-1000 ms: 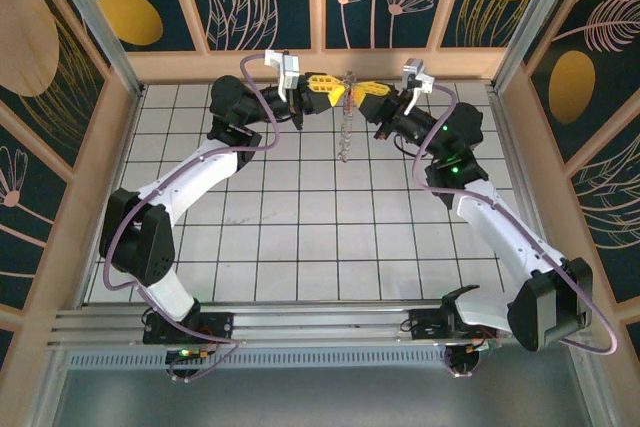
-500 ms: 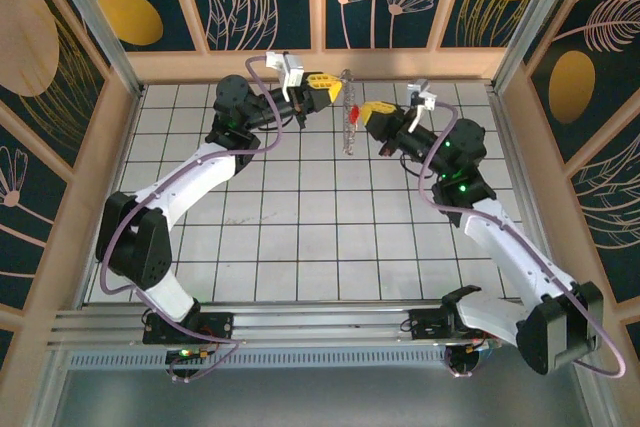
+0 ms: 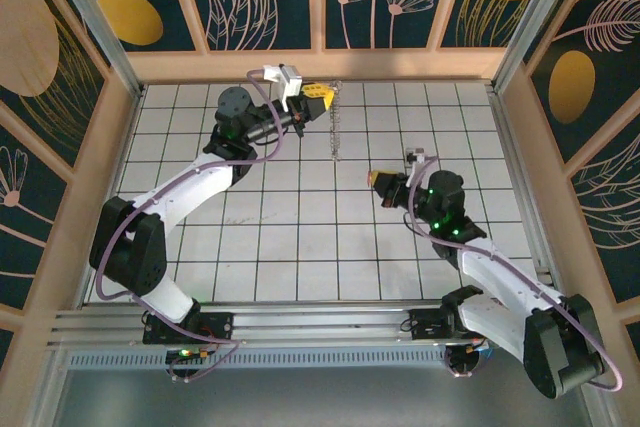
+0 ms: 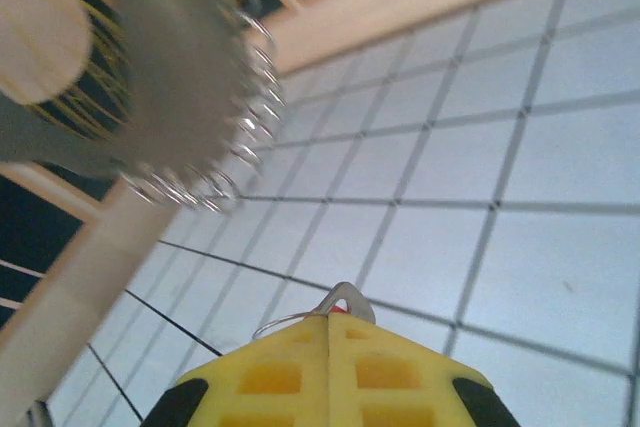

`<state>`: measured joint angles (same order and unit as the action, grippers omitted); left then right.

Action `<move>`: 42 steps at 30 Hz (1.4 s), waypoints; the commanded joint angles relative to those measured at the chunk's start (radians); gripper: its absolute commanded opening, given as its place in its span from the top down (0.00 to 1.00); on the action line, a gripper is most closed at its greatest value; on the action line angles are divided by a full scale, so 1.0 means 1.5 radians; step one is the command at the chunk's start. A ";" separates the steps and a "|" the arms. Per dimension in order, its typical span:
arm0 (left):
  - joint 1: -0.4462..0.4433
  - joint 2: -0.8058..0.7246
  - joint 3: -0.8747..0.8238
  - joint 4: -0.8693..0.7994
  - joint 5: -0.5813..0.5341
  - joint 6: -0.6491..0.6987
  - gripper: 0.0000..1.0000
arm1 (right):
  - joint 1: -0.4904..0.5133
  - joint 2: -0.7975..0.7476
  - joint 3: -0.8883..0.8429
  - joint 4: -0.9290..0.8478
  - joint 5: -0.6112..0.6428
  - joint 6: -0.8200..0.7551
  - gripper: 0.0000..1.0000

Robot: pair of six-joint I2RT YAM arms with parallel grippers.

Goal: Put the keys on the keyring

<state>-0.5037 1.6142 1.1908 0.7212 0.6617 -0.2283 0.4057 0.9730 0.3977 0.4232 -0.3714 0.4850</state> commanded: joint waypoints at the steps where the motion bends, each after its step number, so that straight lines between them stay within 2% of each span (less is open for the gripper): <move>1: -0.004 -0.028 -0.006 0.027 -0.010 0.002 1.00 | 0.003 0.017 -0.036 0.023 0.048 0.041 1.00; 12: -0.004 -0.017 -0.020 0.041 -0.005 -0.014 1.00 | 0.003 0.130 -0.065 0.002 0.120 0.086 1.00; 25: -0.004 -0.011 -0.035 0.048 0.012 -0.021 1.00 | 0.003 0.260 -0.013 -0.036 0.120 0.094 1.00; 26: -0.003 -0.011 -0.034 0.043 0.014 -0.018 1.00 | 0.003 0.261 -0.008 -0.038 0.117 0.093 0.98; 30: -0.004 -0.015 -0.030 0.024 0.019 -0.008 1.00 | -0.002 0.242 0.027 -0.074 0.114 0.087 0.68; 33: -0.004 -0.012 -0.022 0.013 0.028 -0.006 1.00 | -0.016 0.217 0.068 -0.105 0.101 0.079 0.53; 37: -0.004 0.000 -0.006 0.005 0.052 -0.016 1.00 | -0.052 0.183 0.144 -0.138 0.068 0.058 0.47; 42: -0.002 0.019 0.015 0.010 0.102 -0.027 1.00 | -0.098 0.164 0.250 -0.116 -0.026 0.036 0.46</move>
<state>-0.5034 1.6299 1.1637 0.7052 0.7479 -0.2531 0.2840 1.2491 0.6937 0.2356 -0.3027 0.5770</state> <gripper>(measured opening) 0.060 0.543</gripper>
